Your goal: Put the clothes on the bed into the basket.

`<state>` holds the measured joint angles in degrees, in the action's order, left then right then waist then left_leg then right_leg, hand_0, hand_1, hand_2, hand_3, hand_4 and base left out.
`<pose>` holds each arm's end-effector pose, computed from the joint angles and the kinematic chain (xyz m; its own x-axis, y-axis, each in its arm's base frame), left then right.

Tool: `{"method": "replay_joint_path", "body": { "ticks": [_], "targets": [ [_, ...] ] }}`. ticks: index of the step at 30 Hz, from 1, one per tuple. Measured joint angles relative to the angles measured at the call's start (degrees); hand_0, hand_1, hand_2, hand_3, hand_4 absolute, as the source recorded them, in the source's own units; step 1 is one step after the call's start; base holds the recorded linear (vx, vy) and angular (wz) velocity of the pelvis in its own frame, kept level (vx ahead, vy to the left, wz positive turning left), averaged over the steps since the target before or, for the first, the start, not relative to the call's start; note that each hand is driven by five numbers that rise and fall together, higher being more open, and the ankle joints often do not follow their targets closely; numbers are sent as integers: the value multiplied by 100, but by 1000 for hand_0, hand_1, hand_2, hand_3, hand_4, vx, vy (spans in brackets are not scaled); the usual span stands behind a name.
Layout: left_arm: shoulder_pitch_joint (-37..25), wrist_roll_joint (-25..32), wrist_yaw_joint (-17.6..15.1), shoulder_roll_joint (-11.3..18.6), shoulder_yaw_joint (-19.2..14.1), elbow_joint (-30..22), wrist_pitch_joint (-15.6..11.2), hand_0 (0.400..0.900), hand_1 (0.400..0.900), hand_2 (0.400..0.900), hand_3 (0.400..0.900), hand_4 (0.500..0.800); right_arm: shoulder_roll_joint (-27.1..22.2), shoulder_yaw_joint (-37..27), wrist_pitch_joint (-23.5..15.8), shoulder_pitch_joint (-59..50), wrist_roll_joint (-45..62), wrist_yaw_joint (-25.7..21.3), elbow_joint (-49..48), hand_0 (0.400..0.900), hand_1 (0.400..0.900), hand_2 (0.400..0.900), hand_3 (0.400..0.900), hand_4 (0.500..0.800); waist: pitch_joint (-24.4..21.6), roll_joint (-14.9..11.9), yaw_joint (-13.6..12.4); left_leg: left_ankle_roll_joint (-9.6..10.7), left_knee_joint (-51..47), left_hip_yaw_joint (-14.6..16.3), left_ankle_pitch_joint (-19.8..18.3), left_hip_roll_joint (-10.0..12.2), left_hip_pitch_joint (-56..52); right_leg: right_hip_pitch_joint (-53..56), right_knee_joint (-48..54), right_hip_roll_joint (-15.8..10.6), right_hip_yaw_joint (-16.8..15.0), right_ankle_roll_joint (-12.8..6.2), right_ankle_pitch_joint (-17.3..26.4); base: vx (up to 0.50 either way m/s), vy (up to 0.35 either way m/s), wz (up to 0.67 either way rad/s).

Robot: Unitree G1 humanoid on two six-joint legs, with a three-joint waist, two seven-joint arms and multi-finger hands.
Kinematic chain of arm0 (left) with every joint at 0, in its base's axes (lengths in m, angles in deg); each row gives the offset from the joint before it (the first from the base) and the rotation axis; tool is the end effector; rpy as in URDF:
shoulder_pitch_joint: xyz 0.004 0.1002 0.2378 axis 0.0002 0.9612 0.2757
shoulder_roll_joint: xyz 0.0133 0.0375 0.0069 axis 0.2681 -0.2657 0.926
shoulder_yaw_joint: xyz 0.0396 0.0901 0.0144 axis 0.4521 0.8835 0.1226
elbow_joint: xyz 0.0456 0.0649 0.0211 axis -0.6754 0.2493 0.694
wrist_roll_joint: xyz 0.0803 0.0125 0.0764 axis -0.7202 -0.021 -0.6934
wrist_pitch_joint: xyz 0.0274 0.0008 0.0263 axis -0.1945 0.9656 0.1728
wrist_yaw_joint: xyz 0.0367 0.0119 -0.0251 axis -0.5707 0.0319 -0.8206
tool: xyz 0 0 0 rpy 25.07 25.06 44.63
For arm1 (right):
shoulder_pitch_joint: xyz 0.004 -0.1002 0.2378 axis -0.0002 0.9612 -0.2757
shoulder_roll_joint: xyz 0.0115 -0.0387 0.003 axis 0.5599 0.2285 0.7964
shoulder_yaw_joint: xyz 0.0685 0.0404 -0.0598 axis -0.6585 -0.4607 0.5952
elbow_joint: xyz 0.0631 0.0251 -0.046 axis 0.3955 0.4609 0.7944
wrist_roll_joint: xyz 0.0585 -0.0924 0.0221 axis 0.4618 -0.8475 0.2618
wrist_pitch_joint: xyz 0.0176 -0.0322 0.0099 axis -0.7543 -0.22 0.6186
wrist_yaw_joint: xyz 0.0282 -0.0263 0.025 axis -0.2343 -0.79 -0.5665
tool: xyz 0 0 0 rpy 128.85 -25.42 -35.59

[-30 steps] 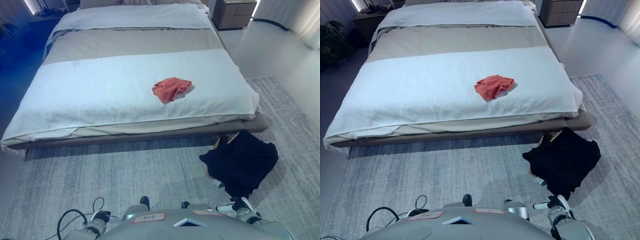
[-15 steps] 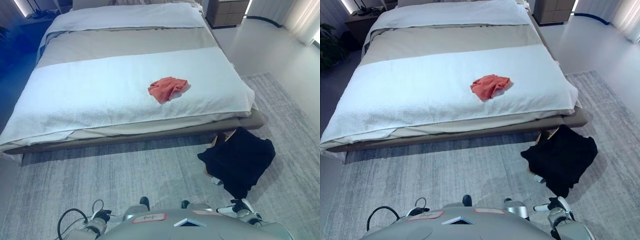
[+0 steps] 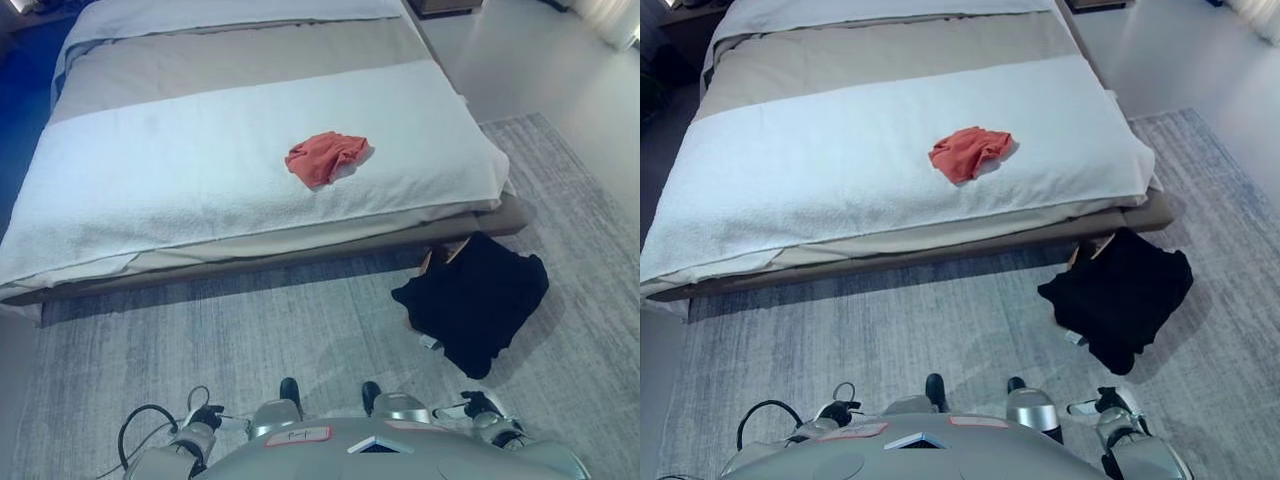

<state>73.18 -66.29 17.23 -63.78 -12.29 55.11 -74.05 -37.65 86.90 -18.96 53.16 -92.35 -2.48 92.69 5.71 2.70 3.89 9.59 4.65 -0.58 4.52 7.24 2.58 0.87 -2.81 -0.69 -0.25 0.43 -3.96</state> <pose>0.0469 0.2342 -0.1265 0.1485 0.3508 -0.9246 0.2708 0.8848 0.3792 0.0623 -0.2443 -0.1216 0.2240 -0.4507 -0.8641 -0.3112 0.8072 -0.5016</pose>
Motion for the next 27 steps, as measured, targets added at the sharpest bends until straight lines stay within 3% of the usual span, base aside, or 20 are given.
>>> {"method": "replay_joint_path", "body": {
  "ticks": [2,3,4,5,6,7,8,10,12,15,17,20,21,22,23,24,25,26,27],
  "targets": [
    [-292,4,-10,76,3,144,16,900,900,900,900,800,66,2,-23,-123,0,-9,6,900,900,900,900,800,221,-330,-173,314,1207,-354,376,-211,659,-189,-341,-137,-81,202,-145,60,-182,-39],
    [-367,31,-22,67,-5,166,9,900,900,900,900,800,33,1,-25,-185,0,-16,8,900,900,900,900,800,327,-428,-281,372,1732,-606,683,-337,965,-239,-464,-135,-108,220,-159,224,-57,-72],
    [-399,89,-17,54,11,171,13,900,900,900,900,800,-2,13,-23,-307,-2,-60,7,900,900,900,900,800,397,-514,-293,347,2211,-797,606,-485,1271,-295,-479,-201,-217,285,-199,346,-17,-78],
    [-380,158,-2,-24,11,178,3,900,900,900,900,800,-97,53,11,-424,-2,-87,100,900,900,900,900,800,409,-533,-343,256,2224,-896,262,-688,1428,-415,-491,-205,-391,364,-208,423,-5,-61],
    [-341,203,9,-119,6,224,8,900,900,900,900,800,-216,70,23,-515,-2,-103,144,900,900,900,900,800,384,-453,-454,81,1880,-745,172,-759,1469,-386,-300,-174,-498,493,-240,561,19,-63],
    [-304,220,24,-176,-22,302,11,900,900,900,900,800,-317,70,21,-555,-4,-120,155,900,900,900,900,800,371,-361,-509,-97,1389,-508,132,-740,1433,-410,-118,-128,-543,691,-263,603,40,-72],
    [-243,222,30,-209,-56,322,35,900,900,900,900,800,-380,129,30,-604,-5,-139,143,900,900,900,900,800,342,-251,-546,-160,660,-350,141,-709,1358,-300,160,-46,-587,699,-264,597,46,-82],
    [-222,223,22,-216,-103,452,71,900,900,900,900,800,-413,89,102,-571,-6,-150,203,900,900,900,900,800,410,-149,-622,-213,-840,-556,268,-662,1141,-89,454,112,-751,760,-224,524,40,-81],
    [-212,221,15,-210,-104,444,57,900,900,900,900,800,-404,43,124,-502,-10,-158,208,900,900,900,900,800,518,-92,-814,-113,-1024,-730,280,-457,1319,-62,259,250,-965,826,-185,595,107,-81],
    [8,220,12,-252,-165,465,97,900,900,900,900,800,-343,54,69,-564,-11,-164,137,900,900,900,900,800,517,-89,-1096,10,-951,-463,267,-9,1562,-142,-106,321,-1450,892,-288,734,241,-91],
    [83,221,13,-274,-182,465,129,900,900,900,900,800,-272,102,64,-562,-10,-148,106,900,900,900,900,800,515,-90,-1262,-8,-812,-342,284,129,1598,-20,-232,257,-1804,869,-548,757,373,-60],
    [162,248,-12,-322,-340,475,132,900,900,900,900,800,-213,117,71,-379,-5,-39,111,900,900,900,900,800,279,-164,-1369,-228,-187,-183,251,-39,1533,124,-287,-210,-2016,568,-1030,663,332,-2],
    [345,256,-67,-439,-340,487,142,900,900,900,900,800,-265,249,58,-306,-16,-32,255,900,900,900,900,800,27,11,-1456,-445,-263,-187,11,67,1360,164,-551,-303,-1902,246,-1254,628,270,12],
    [351,270,-72,-356,-346,417,127,900,900,900,900,800,-182,254,71,-287,4,4,240,900,900,900,900,800,7,-112,-1418,-254,-237,-13,364,-20,1241,18,-1519,-591,-1635,-243,-1428,613,302,12],
    [259,287,-110,-130,-364,321,111,900,900,900,900,800,46,269,30,-315,-1,80,138,900,900,900,900,800,25,-480,-1422,-543,-170,129,176,-368,1124,-219,-2420,-788,-1578,-635,-1556,599,377,21],
    [205,308,-101,50,-343,173,52,900,900,900,900,800,243,272,15,-275,-5,116,110,900,900,900,900,800,-68,-677,-1377,-802,-88,210,199,-581,1113,-420,-3201,-911,-1437,-719,-1349,603,421,43],
    [20,327,-82,156,-254,149,25,900,900,900,900,800,356,277,28,-234,-1,195,131,900,900,900,900,800,-134,-802,-1359,-965,-47,235,98,-729,1065,-611,-3709,-992,-1328,-693,-806,562,385,52],
    [-82,331,-84,160,-199,43,-15,900,900,900,900,800,367,272,26,-257,3,228,11,900,900,900,900,800,-143,-680,-1255,-1093,-137,120,86,-819,900,-689,-3965,-914,-1249,-837,-130,586,337,65],
    [-98,331,-68,150,-159,-35,-80,900,900,900,900,800,342,300,-46,-297,-1,245,-46,900,900,900,900,800,-135,-533,-1084,-1234,-366,-44,154,-772,660,-771,-4263,-809,-1149,-955,287,628,283,63]
  ]
}}
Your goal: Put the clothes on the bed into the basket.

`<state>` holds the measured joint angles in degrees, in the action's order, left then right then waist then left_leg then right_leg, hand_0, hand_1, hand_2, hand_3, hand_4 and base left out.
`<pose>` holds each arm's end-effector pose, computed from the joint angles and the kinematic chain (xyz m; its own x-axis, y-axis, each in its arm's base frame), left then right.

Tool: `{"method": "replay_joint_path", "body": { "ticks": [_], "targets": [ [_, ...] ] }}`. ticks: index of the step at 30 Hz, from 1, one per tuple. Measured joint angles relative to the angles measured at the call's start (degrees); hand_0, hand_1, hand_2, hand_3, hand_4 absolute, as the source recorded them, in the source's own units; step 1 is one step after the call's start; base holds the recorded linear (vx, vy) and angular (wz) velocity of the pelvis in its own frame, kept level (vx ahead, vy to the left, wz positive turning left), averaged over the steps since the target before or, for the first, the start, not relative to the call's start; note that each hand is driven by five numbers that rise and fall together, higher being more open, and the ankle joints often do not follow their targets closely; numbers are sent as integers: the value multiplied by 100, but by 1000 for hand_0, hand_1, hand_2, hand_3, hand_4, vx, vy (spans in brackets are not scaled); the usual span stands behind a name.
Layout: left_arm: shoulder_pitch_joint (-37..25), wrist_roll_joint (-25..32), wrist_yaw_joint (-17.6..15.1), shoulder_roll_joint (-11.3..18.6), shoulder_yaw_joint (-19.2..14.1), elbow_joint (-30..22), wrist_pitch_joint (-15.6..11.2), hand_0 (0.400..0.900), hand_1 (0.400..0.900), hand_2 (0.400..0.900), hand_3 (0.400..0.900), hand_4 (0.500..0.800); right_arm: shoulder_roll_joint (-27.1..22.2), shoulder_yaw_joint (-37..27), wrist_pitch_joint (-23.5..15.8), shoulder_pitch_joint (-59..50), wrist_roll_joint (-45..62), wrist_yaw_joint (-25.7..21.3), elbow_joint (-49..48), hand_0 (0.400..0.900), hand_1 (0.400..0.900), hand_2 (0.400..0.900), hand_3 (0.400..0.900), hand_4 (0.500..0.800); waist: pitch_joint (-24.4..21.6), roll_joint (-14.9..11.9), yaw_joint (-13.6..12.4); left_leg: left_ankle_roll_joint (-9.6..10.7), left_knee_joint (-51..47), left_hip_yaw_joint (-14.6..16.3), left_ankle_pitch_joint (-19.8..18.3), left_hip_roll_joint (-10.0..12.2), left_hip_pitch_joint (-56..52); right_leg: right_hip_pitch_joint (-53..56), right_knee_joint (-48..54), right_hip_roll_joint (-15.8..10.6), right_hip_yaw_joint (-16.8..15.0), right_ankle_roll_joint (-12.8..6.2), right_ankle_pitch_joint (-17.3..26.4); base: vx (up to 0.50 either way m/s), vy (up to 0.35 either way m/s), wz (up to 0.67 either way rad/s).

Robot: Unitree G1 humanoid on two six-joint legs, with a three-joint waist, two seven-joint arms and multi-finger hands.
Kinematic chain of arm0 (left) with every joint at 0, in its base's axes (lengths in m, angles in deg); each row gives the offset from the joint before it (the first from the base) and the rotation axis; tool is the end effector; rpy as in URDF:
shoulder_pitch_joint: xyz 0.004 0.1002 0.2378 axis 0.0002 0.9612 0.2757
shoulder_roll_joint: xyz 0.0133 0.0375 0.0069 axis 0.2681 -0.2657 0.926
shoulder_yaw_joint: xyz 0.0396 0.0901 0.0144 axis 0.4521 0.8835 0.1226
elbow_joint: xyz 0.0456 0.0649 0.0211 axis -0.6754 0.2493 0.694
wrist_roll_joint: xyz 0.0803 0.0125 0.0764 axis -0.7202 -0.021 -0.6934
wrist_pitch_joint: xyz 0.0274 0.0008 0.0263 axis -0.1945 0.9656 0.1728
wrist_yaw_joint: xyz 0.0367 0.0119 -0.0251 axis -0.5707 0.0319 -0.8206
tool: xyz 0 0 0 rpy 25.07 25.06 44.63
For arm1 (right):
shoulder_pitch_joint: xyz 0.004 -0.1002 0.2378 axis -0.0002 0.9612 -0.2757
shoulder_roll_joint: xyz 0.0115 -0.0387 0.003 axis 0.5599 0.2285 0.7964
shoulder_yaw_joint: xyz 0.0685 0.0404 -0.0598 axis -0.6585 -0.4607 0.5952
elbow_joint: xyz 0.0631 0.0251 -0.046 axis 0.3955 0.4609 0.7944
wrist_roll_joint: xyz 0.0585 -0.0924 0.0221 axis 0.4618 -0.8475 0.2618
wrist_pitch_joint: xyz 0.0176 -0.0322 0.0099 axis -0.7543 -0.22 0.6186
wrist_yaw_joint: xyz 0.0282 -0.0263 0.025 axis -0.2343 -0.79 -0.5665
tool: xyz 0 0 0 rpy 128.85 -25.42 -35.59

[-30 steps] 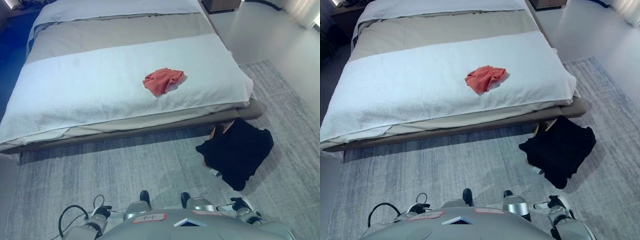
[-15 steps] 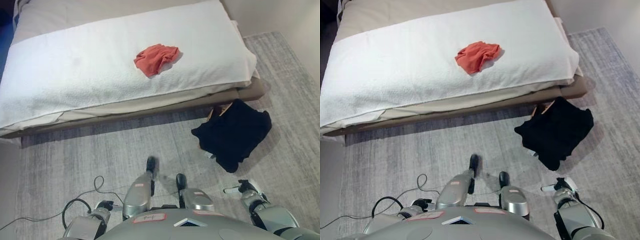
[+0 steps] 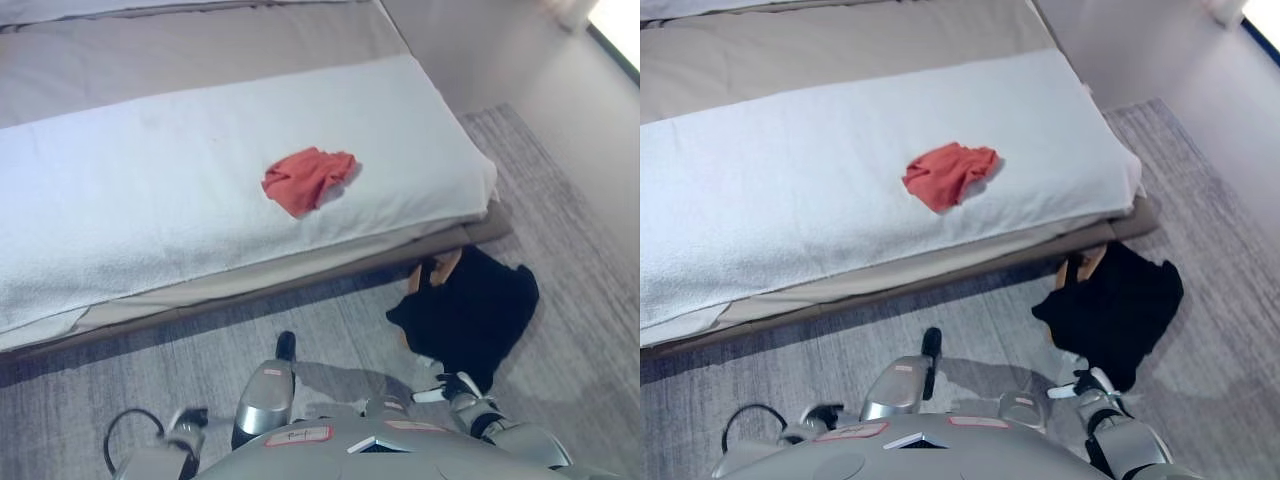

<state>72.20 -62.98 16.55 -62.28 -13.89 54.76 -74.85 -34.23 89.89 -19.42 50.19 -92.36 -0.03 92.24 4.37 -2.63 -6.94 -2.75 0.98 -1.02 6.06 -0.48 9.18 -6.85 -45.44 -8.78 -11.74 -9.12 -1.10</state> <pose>0.0554 0.2438 -0.1228 0.1755 0.3819 -0.9074 0.1821 0.8932 0.4112 0.0835 -0.2191 -0.1240 0.2828 -0.3436 -0.8955 -0.3590 0.8279 -0.4310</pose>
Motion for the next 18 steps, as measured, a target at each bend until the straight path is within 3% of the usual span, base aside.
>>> {"method": "replay_joint_path", "body": {
  "ticks": [2,3,5,6,7,9,11,12,15,18],
  "targets": [
    [-131,-4,26,65,32,-7,8,900,900,900,900,800,-7,39,-56,-32,1,45,-72,900,900,900,900,800,109,216,217,-154,-172,-213,7,10,-392,-126,-170,140,457,18,-338,642,165,68],
    [-140,-4,37,84,33,-22,22,900,900,900,900,800,-50,25,-60,-27,-1,46,-115,900,900,900,900,800,138,273,212,-254,-207,-251,-182,10,-521,-310,-102,104,766,157,-500,594,12,65],
    [-144,-6,75,93,41,13,105,900,900,900,900,800,-202,34,-79,-53,-3,33,-179,900,900,900,900,800,267,456,400,-273,-344,-476,-210,86,-842,-314,884,160,1694,463,-833,565,-96,66],
    [-158,-22,99,76,57,72,117,900,900,900,900,800,-288,38,-43,-43,-7,36,-176,900,900,900,900,800,306,516,545,-265,-403,-585,-240,117,-950,-174,2204,245,1991,463,-806,533,-147,77],
    [-190,-23,108,92,52,99,117,900,900,900,900,800,-309,36,-25,-20,-9,33,-183,900,900,900,900,800,368,459,568,-222,-417,-637,-205,71,-1025,-187,2886,239,2003,421,-748,492,-160,68],
    [-129,-132,117,109,44,145,99,900,900,900,900,800,-299,132,75,73,-48,38,-240,900,900,900,900,800,416,264,697,-183,-479,-817,-369,-89,-1138,-330,3990,148,1693,108,-334,298,-143,53],
    [-59,-178,142,129,40,159,81,900,900,900,900,800,-214,151,131,176,-206,42,-233,900,900,900,900,800,497,11,722,-119,-562,-1053,-415,-216,-1348,-356,4183,7,1700,159,66,155,-217,67],
    [-47,-179,145,102,41,161,79,900,900,900,900,800,-210,262,198,163,-227,42,-296,900,900,900,900,800,505,-71,665,79,-503,-1160,-536,-207,-1317,-323,4151,8,1662,184,220,37,-184,65],
    [18,-171,158,13,68,105,75,900,900,900,900,800,-501,604,228,-60,-440,61,-932,900,900,900,900,800,567,48,609,463,-203,-1394,-654,25,-1023,-254,4351,168,2080,191,394,-10,-143,61],
    [20,-175,100,8,295,7,58,900,900,900,900,800,-1007,1020,239,-1028,-652,46,-1435,900,900,900,900,800,602,95,598,606,-87,-1598,-703,164,-609,-459,4565,310,2389,367,675,-63,-61,10]
  ]
}}
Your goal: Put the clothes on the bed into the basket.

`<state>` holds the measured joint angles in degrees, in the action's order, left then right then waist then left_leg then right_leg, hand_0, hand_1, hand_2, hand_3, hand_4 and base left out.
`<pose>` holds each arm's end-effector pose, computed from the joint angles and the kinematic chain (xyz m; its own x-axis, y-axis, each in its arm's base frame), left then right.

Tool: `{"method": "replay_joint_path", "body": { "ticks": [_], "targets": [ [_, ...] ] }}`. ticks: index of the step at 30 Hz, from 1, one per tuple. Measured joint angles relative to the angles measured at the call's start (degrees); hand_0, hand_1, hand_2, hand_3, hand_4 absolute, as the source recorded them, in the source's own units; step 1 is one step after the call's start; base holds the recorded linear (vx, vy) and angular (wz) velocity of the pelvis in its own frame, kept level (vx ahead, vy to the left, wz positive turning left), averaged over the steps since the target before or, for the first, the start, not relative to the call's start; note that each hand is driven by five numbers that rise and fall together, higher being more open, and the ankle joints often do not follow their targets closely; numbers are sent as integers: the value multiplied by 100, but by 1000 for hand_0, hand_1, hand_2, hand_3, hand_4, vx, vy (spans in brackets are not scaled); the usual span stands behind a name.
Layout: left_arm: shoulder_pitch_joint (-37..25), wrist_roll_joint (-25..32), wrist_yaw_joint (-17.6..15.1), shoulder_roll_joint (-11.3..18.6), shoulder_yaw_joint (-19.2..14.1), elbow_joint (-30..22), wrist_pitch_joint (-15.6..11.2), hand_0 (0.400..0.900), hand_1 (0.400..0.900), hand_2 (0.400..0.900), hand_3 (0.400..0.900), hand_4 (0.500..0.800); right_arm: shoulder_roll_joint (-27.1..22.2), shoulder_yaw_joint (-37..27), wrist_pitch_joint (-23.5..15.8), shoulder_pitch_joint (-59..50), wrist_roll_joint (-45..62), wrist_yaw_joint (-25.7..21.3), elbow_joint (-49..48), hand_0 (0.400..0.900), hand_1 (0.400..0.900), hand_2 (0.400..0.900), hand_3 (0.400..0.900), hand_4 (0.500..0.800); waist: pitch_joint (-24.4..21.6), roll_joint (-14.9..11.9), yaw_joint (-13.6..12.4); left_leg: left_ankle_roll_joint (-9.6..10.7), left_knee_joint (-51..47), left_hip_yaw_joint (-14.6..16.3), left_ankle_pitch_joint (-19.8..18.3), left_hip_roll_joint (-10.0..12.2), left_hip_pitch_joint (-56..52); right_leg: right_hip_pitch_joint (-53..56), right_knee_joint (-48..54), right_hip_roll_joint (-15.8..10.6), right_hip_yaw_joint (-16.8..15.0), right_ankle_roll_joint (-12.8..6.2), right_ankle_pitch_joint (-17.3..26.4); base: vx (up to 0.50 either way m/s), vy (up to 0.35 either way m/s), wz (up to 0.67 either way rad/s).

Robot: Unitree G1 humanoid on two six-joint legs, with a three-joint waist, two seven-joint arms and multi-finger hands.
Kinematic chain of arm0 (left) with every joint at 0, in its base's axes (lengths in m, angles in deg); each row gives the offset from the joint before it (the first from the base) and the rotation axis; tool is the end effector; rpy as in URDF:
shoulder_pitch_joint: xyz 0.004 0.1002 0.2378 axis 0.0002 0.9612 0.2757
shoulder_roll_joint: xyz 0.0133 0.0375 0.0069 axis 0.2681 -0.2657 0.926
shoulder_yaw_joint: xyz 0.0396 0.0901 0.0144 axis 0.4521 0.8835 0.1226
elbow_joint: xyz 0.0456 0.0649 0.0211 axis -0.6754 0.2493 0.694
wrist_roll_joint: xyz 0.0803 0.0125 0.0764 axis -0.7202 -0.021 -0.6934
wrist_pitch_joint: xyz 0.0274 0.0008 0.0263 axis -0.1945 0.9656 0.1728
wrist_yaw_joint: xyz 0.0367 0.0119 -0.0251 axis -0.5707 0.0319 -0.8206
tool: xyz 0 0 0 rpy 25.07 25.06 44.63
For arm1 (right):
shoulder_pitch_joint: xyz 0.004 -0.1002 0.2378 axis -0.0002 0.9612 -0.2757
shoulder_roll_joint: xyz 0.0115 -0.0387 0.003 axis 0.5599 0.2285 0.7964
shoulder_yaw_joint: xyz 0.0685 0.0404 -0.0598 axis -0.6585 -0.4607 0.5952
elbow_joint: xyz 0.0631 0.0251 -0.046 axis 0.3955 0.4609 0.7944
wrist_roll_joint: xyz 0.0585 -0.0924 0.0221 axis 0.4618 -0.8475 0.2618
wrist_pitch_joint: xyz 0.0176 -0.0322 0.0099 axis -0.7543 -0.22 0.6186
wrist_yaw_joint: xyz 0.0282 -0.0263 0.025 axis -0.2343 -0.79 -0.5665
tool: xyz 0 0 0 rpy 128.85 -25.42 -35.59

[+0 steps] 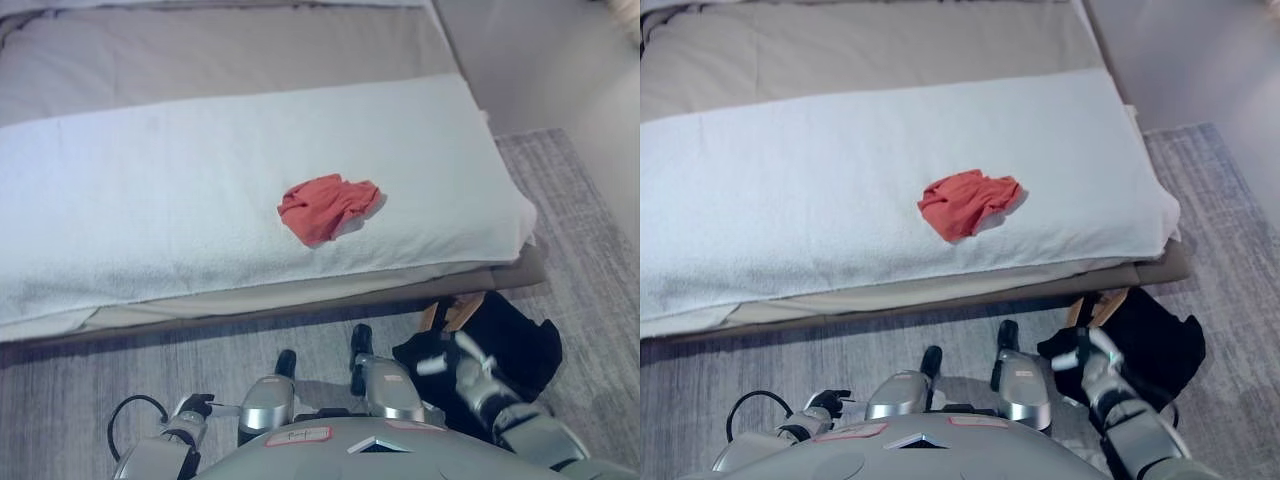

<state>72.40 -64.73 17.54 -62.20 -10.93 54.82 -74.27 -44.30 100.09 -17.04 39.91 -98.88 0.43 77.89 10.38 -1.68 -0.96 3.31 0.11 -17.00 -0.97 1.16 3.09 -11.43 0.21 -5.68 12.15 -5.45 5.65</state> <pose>0.0532 0.2428 -0.1234 0.1676 0.3649 -0.9158 0.2653 0.8780 0.3984 0.1846 -0.2441 -0.0743 0.6395 -0.3270 -0.6958 -0.4492 0.5755 -0.6833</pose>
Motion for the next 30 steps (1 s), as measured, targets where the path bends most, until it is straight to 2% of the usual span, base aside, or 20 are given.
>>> {"method": "replay_joint_path", "body": {
  "ticks": [2,4,5,8,12,15,21,25,30],
  "targets": [
    [-81,9,-8,-18,11,-29,-39,900,900,900,900,800,-338,241,-51,-837,-136,-58,-219,900,900,900,900,800,56,19,-95,61,68,-30,12,55,210,-201,37,56,63,100,195,-99,-15,7],
    [-78,33,-72,-43,110,-26,-54,900,900,900,900,800,-397,543,43,-1584,-224,-95,-265,900,900,900,900,800,115,58,-187,107,70,-49,8,95,325,-212,67,103,132,123,213,-77,-11,11],
    [-104,62,-100,-63,155,-32,-59,900,900,900,900,800,-483,773,43,-1963,-265,-107,-394,900,900,900,900,800,165,60,-132,152,126,-59,-14,107,404,-247,104,126,132,122,212,-61,4,8],
    [-237,143,-164,-107,191,-34,-68,900,900,900,900,800,-374,1072,25,-3015,-372,-118,-431,900,900,900,900,800,365,75,-138,205,152,-172,16,96,533,-353,117,99,241,108,224,-63,6,14],
    [-406,294,-352,-101,240,-33,-98,900,900,900,900,800,-169,1378,3,-3924,-479,-118,113,900,900,900,900,800,499,18,-373,258,171,-354,59,49,746,-510,54,36,348,109,224,-45,-5,30],
    [-533,414,-387,-95,347,-31,-118,900,900,900,900,800,-4,1388,1,-4343,-474,-113,451,900,900,900,900,800,687,2,-499,290,243,-543,85,-9,914,-621,-94,-40,497,93,240,-19,0,32],
    [-793,570,-505,-108,470,-36,-153,900,900,900,900,800,-44,1558,9,-4906,-465,-111,652,900,900,900,900,800,1052,91,-707,308,438,-815,98,-147,1315,-893,-305,-204,699,172,244,8,-13,28],
    [-902,644,-521,-114,650,-36,-156,900,900,900,900,800,-42,1657,1,-5071,-453,-112,652,900,900,900,900,800,1199,131,-773,327,518,-991,110,-233,1499,-998,-403,-257,728,205,225,18,-17,18],
    [-913,762,-548,-128,667,-37,-159,900,900,900,900,800,24,1693,7,-5086,-403,-109,678,900,900,900,900,800,1212,140,-912,347,574,-1073,122,-334,1656,-1101,-438,-347,727,214,218,12,-12,5]
  ]
}}
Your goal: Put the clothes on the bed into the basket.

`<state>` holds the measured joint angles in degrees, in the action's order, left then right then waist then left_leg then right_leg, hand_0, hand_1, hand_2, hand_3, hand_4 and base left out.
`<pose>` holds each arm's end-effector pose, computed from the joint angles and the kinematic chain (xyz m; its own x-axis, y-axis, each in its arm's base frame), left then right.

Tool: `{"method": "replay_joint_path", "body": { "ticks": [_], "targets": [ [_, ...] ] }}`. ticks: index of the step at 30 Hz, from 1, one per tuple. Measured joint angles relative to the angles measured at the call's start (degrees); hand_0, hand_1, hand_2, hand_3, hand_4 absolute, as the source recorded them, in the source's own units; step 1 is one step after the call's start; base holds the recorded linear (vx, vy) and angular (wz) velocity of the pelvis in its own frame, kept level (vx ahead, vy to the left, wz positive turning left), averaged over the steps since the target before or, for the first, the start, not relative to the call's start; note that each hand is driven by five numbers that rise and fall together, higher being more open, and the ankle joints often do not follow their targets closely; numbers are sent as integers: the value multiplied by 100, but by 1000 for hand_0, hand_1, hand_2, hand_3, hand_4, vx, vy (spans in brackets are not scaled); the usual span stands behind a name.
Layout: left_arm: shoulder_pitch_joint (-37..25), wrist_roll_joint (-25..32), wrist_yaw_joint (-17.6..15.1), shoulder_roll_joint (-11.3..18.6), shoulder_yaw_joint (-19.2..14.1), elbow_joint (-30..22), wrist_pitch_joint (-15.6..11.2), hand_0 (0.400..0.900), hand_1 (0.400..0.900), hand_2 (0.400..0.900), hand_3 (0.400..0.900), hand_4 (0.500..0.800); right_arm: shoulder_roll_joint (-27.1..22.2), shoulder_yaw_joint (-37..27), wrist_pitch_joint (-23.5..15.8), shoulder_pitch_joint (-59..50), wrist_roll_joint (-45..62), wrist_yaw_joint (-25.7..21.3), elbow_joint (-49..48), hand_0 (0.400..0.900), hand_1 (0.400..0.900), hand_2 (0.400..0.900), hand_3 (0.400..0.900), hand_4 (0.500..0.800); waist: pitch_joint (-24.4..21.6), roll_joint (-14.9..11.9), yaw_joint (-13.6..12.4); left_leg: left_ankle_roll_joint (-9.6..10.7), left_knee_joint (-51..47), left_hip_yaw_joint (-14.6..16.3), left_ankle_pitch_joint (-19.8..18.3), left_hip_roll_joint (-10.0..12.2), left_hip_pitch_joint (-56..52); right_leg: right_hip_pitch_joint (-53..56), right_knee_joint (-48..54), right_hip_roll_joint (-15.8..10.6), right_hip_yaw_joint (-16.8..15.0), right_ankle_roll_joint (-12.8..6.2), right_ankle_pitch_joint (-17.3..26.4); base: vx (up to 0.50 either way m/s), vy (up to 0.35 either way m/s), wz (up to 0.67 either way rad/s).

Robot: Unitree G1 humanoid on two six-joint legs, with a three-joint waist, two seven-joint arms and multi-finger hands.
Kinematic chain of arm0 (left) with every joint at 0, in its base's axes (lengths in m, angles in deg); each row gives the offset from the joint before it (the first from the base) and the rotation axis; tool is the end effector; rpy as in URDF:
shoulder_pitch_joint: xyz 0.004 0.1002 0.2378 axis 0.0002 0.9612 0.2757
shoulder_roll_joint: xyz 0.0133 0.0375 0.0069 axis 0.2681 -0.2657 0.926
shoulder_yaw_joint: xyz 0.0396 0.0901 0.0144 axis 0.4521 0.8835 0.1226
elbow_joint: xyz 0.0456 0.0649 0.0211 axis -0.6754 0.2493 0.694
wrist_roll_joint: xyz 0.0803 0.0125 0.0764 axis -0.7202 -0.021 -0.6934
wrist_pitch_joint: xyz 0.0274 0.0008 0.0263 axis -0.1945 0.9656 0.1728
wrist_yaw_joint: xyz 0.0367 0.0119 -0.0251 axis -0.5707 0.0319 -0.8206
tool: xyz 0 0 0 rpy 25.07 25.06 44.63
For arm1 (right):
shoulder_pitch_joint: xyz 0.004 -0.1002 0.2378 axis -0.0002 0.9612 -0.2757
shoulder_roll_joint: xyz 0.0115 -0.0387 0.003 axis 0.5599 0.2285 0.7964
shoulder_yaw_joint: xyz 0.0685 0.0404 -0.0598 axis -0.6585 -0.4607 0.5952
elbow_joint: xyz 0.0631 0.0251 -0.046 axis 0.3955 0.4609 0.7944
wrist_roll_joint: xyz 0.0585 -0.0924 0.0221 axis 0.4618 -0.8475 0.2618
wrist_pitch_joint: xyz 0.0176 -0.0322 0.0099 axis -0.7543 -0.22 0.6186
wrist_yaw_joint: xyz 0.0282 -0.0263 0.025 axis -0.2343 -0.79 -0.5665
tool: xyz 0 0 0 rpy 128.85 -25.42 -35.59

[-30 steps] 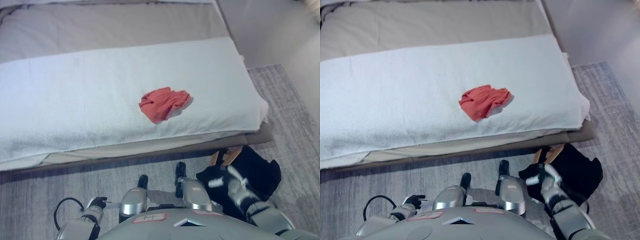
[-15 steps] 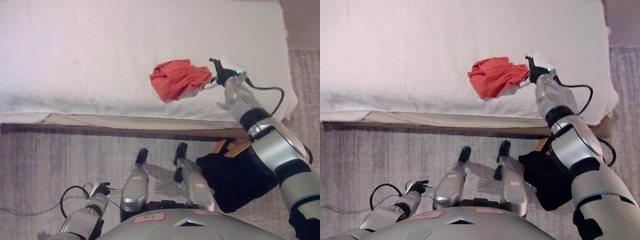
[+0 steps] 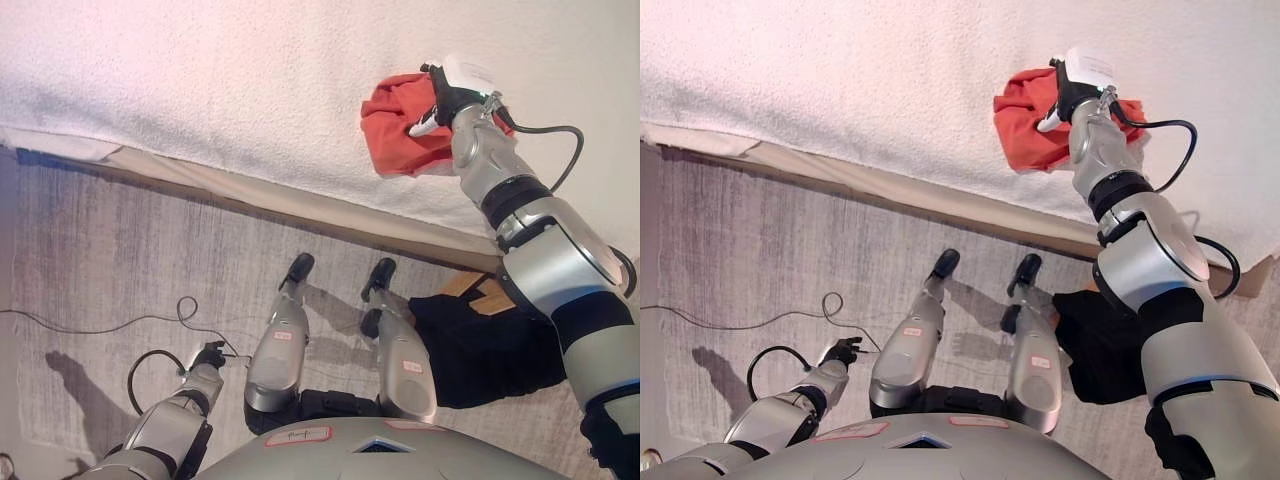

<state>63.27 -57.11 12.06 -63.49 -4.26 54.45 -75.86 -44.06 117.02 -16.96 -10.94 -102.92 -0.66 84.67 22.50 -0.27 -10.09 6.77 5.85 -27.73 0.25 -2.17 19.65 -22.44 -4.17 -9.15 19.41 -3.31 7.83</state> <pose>0.1152 0.2260 -0.1142 0.3662 0.3872 -0.8462 0.1973 0.8563 0.4773 0.3771 -0.1725 0.1497 0.9948 -0.0973 -0.0307 -0.0104 0.2030 -0.9791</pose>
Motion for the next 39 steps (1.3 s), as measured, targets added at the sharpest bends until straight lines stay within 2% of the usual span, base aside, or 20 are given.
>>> {"method": "replay_joint_path", "body": {
  "ticks": [4,7,11,17,19,25,26,27,36,39],
  "targets": [
    [-16,105,-43,13,12,-111,-13,900,900,900,900,800,38,53,-2,-144,87,0,88,900,900,900,900,800,28,15,-49,-1,103,0,1,-79,251,-263,-124,-73,-35,-2,-2,-44,-9,3],
    [-171,159,-57,38,20,-131,-17,900,900,900,900,800,27,53,-1,-361,208,-1,133,900,900,900,900,800,299,54,-96,18,221,-7,12,-111,432,-458,-258,-101,-45,-1,-2,-39,-10,6],
    [-191,204,-60,28,25,-199,-17,900,900,900,900,800,26,55,-1,-391,328,-18,152,900,900,900,900,800,432,85,-127,56,298,-42,36,-135,667,-695,-380,-152,-34,3,-6,-39,0,3],
    [-242,295,-80,28,56,-218,-17,900,900,900,900,800,-2,60,-14,-722,398,-2,308,900,900,900,900,800,463,125,-115,58,361,-33,33,-174,942,-1066,-654,-178,-97,5,-93,-50,-1,2],
    [-303,345,-82,6,210,-226,-21,900,900,900,900,800,-65,137,-11,-812,406,24,362,900,900,900,900,800,497,159,-118,97,344,-44,107,-202,984,-1181,-833,-260,-89,38,-151,-37,-3,5],
    [-332,427,-78,-28,304,-328,-19,900,900,900,900,800,-83,131,-10,-1014,438,111,432,900,900,900,900,800,523,149,-120,40,355,-27,119,-168,1154,-1410,-1030,-266,-111,-38,-287,-31,8,-3],
    [-351,429,-80,-36,312,-345,-19,900,900,900,900,800,-79,128,-12,-1034,445,111,432,616,616,616,616,629,525,146,-95,45,350,-33,133,-147,1166,-1441,-1042,-257,-105,-44,-293,-36,1,-2],
    [-376,432,-78,-42,334,-348,-20,900,900,900,900,800,-80,136,-16,-1040,455,107,430,400,400,400,400,500,526,140,-88,50,339,-23,163,-169,1196,-1456,-1041,-258,-105,-58,-296,-34,-5,-1],
    [-418,538,-78,-46,370,-451,-19,900,900,900,900,800,-308,2,-49,-1257,1010,98,413,400,400,400,400,500,532,126,-88,55,347,7,207,-142,1319,-1582,-1055,-264,-115,-61,-289,-7,3,-2],
    [-418,543,-78,-41,341,-450,-20,900,900,900,900,800,-302,-2,-48,-1223,1077,115,413,400,400,400,400,500,542,114,-89,84,351,28,225,-156,1277,-1552,-1057,-277,-133,-4,-247,-8,19,-6]
  ]
}}
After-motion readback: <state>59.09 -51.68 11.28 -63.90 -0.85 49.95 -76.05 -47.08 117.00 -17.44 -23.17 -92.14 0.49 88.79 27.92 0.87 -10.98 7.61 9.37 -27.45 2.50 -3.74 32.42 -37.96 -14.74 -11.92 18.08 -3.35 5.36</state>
